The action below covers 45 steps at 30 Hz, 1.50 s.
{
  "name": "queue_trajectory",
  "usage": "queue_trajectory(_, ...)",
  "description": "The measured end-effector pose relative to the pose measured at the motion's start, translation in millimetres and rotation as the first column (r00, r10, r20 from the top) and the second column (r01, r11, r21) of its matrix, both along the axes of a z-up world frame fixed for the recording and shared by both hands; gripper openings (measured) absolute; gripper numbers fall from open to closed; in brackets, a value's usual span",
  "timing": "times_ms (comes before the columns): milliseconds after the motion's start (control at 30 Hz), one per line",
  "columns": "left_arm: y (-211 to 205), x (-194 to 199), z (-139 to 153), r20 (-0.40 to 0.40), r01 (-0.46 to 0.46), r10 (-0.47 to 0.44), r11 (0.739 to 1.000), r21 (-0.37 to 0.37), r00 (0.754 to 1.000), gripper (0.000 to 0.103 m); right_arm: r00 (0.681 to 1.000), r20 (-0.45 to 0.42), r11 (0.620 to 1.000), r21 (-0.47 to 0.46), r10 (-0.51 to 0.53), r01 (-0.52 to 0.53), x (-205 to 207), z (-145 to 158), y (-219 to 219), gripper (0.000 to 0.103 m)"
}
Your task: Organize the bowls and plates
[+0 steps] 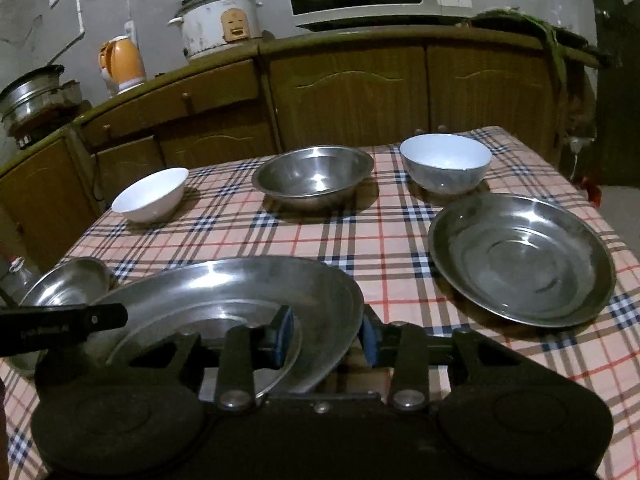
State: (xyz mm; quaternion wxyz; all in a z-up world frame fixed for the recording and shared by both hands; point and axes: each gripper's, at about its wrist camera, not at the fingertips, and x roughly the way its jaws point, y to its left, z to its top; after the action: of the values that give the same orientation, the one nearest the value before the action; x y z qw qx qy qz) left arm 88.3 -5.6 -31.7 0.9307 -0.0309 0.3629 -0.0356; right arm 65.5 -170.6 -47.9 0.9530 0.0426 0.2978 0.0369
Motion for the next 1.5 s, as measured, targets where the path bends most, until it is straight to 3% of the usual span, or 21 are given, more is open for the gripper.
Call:
queue_trajectory(733,0,-74,37,0.137,0.033,-0.034,0.999,0.004,0.990,0.025,0.992,0.124,0.999,-0.037,0.026,-0.022,-85,34,7,0.045)
queue_trajectory(1500,-4,-98,36,0.155,0.051,-0.054,0.998,0.023,0.986,0.025,0.986,0.162,0.999,-0.025,0.026,-0.022,-114,36,4,0.045)
